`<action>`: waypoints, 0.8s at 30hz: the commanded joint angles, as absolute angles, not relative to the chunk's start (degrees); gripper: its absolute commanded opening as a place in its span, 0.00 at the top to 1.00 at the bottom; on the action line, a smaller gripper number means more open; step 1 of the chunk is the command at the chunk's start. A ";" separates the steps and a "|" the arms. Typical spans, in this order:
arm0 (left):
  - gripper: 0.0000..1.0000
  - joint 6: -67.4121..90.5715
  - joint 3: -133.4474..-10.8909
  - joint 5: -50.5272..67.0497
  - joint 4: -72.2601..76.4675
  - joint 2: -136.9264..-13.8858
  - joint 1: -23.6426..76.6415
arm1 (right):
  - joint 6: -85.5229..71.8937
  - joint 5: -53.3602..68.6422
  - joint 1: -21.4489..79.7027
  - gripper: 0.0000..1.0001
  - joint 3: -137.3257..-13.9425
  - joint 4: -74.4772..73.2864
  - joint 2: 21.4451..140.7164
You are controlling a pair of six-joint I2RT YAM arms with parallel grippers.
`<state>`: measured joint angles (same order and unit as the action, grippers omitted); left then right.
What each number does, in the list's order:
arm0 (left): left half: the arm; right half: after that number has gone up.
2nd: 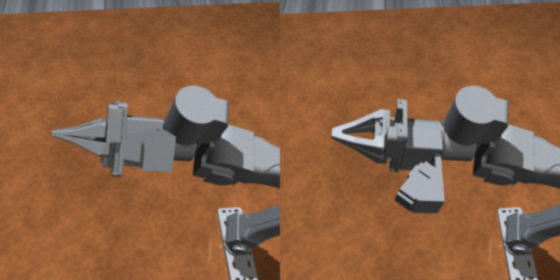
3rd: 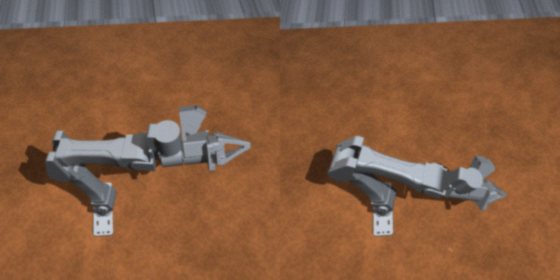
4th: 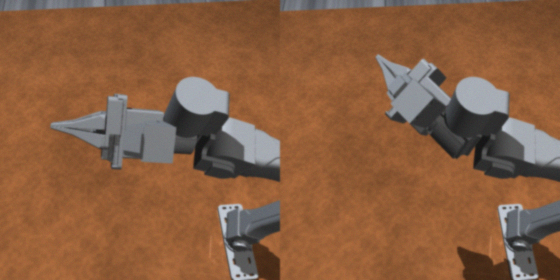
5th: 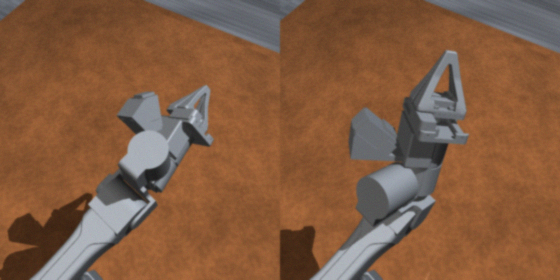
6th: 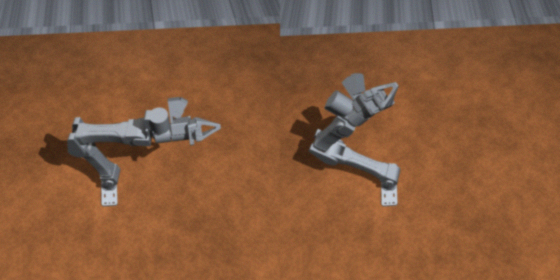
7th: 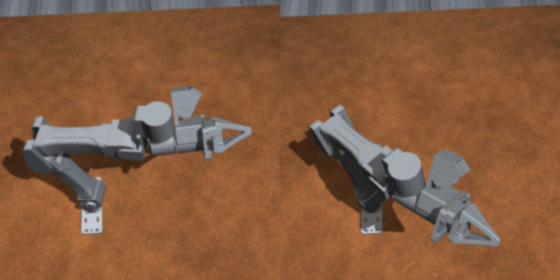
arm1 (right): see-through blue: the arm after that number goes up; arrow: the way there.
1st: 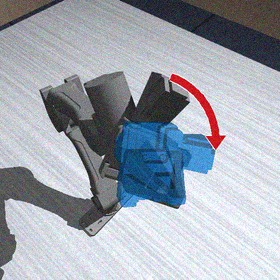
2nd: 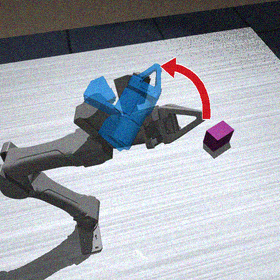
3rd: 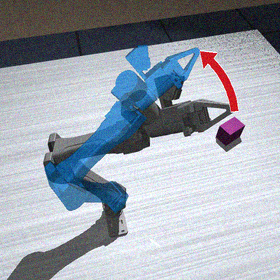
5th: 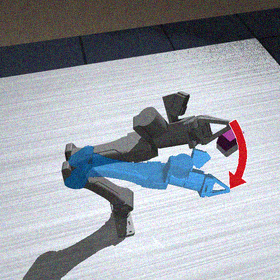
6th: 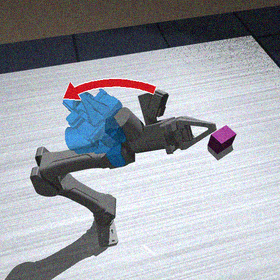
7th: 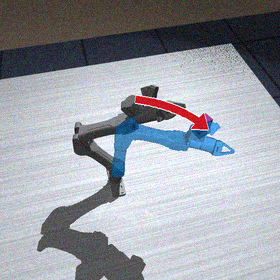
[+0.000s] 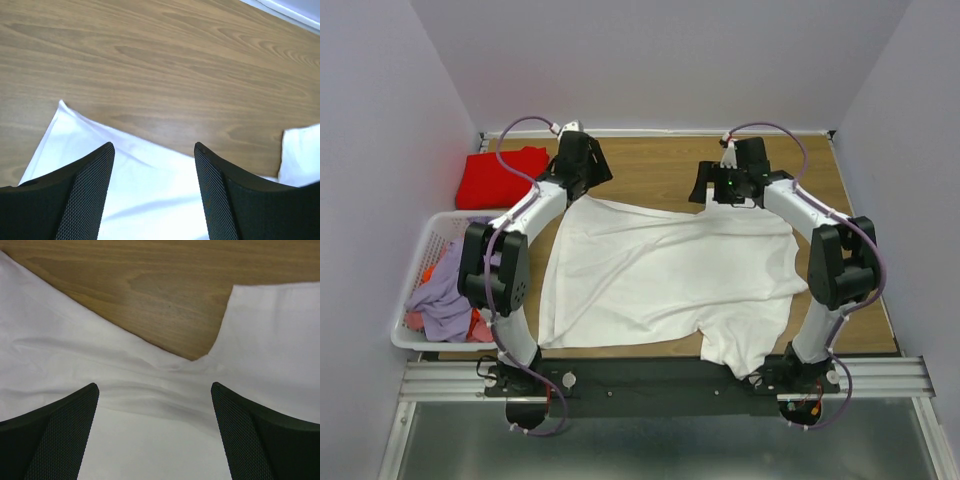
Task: Fold and stack the t-shirts
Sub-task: Flatten the tshirt out
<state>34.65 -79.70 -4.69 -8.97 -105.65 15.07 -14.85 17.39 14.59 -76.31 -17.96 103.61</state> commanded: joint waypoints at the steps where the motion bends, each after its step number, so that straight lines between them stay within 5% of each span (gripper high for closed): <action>1: 0.26 28.83 -71.91 -10.11 -9.23 -100.64 18.89 | -6.69 7.93 18.62 0.00 -81.29 -18.63 108.18; 7: 0.26 25.40 -64.17 -12.30 -9.58 -98.09 24.07 | 3.07 -1.67 23.55 0.00 -88.76 -18.63 116.43; 24: 0.25 22.94 -61.44 -16.87 -13.18 -102.92 27.95 | 10.11 8.08 29.97 0.00 -97.74 -20.92 125.07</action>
